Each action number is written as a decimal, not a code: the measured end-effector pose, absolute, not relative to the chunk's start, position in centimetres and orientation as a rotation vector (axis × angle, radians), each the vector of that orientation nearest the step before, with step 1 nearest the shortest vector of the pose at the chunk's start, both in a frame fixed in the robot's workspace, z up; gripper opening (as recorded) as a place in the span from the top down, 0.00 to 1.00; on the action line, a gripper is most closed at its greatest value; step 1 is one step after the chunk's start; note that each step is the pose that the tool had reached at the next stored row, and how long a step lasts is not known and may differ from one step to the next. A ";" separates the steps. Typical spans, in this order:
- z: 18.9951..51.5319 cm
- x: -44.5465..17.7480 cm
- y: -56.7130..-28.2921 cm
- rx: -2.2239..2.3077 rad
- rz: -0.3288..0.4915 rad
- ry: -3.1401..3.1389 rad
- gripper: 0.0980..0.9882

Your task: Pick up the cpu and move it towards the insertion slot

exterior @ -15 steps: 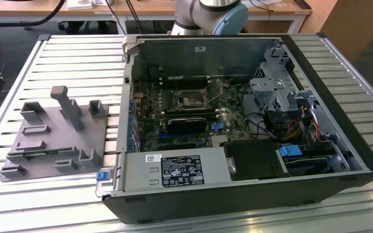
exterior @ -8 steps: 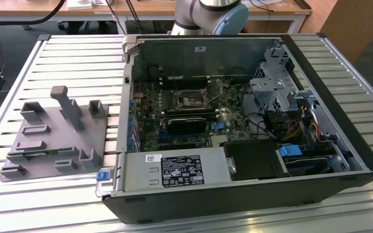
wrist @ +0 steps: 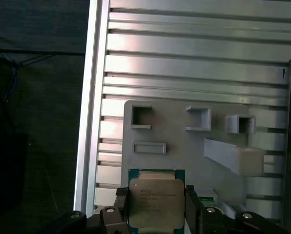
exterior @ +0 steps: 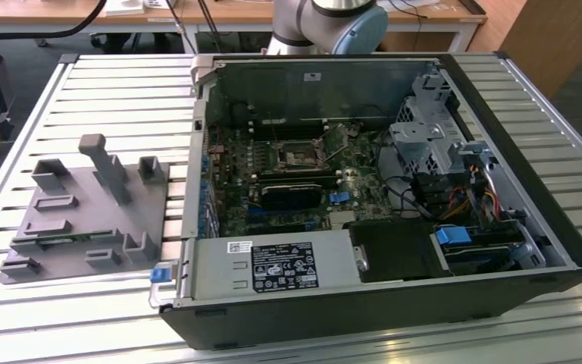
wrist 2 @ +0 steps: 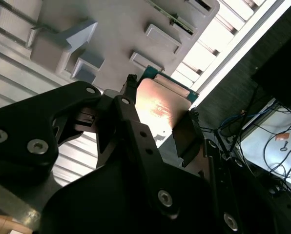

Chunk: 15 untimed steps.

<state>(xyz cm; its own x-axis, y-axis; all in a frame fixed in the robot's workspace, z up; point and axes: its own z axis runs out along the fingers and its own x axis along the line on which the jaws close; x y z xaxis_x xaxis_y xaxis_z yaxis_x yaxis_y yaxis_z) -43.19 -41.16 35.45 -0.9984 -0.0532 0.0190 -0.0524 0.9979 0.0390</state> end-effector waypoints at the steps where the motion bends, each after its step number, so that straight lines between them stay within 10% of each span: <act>1: 35.4 -43.0 -41.2 0.082 -0.060 -3.120 0.50; 15: 36.9 -42.6 -41.2 0.082 -0.061 -3.120 0.50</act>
<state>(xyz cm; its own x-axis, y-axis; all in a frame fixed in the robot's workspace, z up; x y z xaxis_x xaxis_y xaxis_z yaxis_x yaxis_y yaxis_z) -42.58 -41.16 36.94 -0.9984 -0.0531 0.0191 -0.0523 0.9978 0.0398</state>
